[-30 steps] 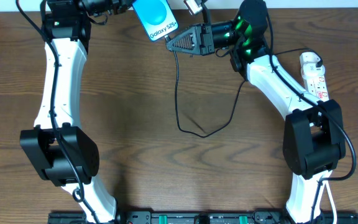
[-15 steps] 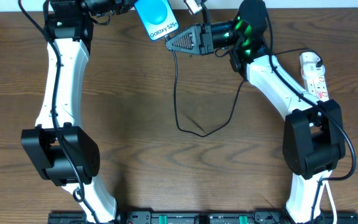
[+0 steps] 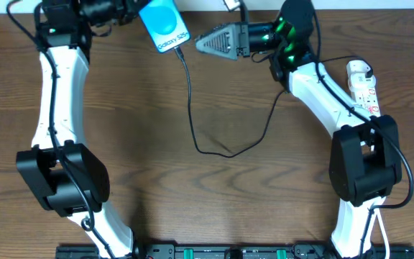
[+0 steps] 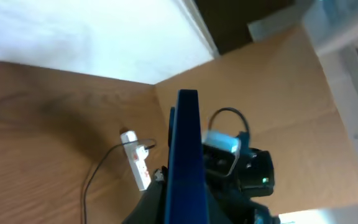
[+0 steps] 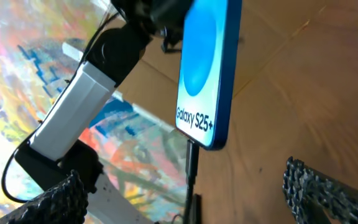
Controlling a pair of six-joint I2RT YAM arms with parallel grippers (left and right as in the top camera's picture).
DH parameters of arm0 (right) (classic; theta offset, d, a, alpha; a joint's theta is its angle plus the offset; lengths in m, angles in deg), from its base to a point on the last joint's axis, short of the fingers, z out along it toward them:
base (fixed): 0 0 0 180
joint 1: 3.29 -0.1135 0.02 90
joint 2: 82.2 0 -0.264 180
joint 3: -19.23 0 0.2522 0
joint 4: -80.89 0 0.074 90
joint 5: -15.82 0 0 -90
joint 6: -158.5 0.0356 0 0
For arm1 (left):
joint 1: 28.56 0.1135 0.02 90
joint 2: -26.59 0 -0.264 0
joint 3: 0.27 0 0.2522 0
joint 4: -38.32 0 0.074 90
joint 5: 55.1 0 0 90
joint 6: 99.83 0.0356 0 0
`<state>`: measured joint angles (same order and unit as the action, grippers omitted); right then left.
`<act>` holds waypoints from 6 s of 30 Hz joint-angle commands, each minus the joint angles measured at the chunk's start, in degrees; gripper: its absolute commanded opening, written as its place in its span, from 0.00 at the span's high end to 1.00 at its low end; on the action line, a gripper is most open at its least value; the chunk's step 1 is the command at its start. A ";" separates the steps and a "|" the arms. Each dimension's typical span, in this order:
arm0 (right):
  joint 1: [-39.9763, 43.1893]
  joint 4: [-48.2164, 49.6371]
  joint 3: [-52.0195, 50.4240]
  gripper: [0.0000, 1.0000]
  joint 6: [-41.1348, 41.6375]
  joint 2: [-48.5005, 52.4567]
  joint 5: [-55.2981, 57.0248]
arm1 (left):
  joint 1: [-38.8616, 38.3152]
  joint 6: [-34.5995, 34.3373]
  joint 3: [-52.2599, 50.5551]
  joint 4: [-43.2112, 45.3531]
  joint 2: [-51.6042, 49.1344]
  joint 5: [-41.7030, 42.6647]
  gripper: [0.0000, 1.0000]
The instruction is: Plug charger to phone and switch on socket
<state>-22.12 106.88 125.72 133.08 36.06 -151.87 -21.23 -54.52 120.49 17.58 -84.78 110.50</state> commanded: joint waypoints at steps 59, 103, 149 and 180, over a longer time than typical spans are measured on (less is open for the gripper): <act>3.85 -94.05 -7.02 0.01 -37.68 -0.28 67.89 | -16.85 10.38 -0.07 -38.36 -19.39 -41.55 0.92; 4.15 -86.88 -7.02 0.01 -37.66 -0.28 60.15 | -24.44 35.17 -0.07 -47.12 -21.40 -22.69 0.92; 2.54 -86.29 -7.02 0.01 -37.22 -0.28 60.17 | -29.29 16.81 -0.31 -35.28 -27.19 -28.68 0.92; 2.54 -86.25 -7.02 0.01 -37.22 -0.28 60.19 | -29.33 14.38 -0.39 -34.88 -29.05 -35.82 0.92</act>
<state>-19.02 20.52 118.83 96.27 36.06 -91.16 -50.75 -38.80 119.92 -16.96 -111.75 78.39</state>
